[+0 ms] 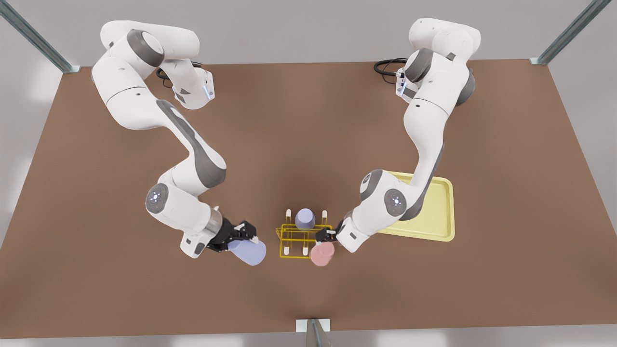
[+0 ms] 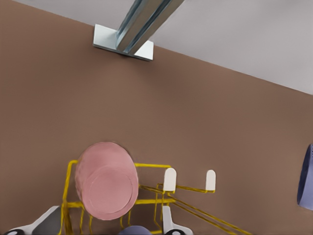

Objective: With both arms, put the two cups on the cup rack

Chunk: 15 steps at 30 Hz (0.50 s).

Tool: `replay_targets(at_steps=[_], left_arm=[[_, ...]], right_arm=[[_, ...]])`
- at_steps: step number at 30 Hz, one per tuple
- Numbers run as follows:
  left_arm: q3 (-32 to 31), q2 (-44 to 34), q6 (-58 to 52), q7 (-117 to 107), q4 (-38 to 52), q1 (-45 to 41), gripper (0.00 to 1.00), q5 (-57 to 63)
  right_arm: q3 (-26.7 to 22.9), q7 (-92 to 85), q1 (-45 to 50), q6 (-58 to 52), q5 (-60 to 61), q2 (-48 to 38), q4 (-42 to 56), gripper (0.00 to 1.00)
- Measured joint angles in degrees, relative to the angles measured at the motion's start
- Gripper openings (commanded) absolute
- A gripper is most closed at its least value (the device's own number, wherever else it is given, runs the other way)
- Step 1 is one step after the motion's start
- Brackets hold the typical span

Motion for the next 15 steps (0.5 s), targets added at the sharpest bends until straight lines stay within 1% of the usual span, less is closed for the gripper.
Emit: replay_targets(at_steps=[3,6,8,10,11,13,15], left_arm=[[0.46,-3.99,-3.87,-0.75,0.47,1.17,1.0,0.17],[1.26,-15.88,-17.88,-1.58,0.84,7.8,1.0,2.87],[1.42,-21.5,-27.69,-1.41,0.1,11.2,1.0,6.23],[7.39,-35.72,-32.15,0.31,-19.26,8.45,1.0,8.1],[9.1,-38.82,-33.69,1.17,-24.03,7.44,1.0,7.77],[10.44,-40.55,-36.29,2.74,-27.3,7.11,1.0,6.96],[10.82,-40.68,-38.16,4.15,-28.1,8.27,1.0,6.49]], right_arm=[[0.48,-0.09,0.89,0.01,0.68,2.16,2.66,0.84],[0.47,-0.16,2.6,0.43,2.37,3.71,4.24,0.84],[0.44,-0.22,3.17,0.93,3.1,4.3,4.53,0.84],[0.44,-0.29,3.66,1.53,3.51,4.81,4.56,0.84],[0.4,-0.32,3.85,1.85,3.65,5.03,4.55,0.84],[0.36,-0.4,4.0,2.34,3.8,5.3,4.6,0.84],[0.29,-0.48,4.07,2.7,3.76,5.65,4.6,0.84]])
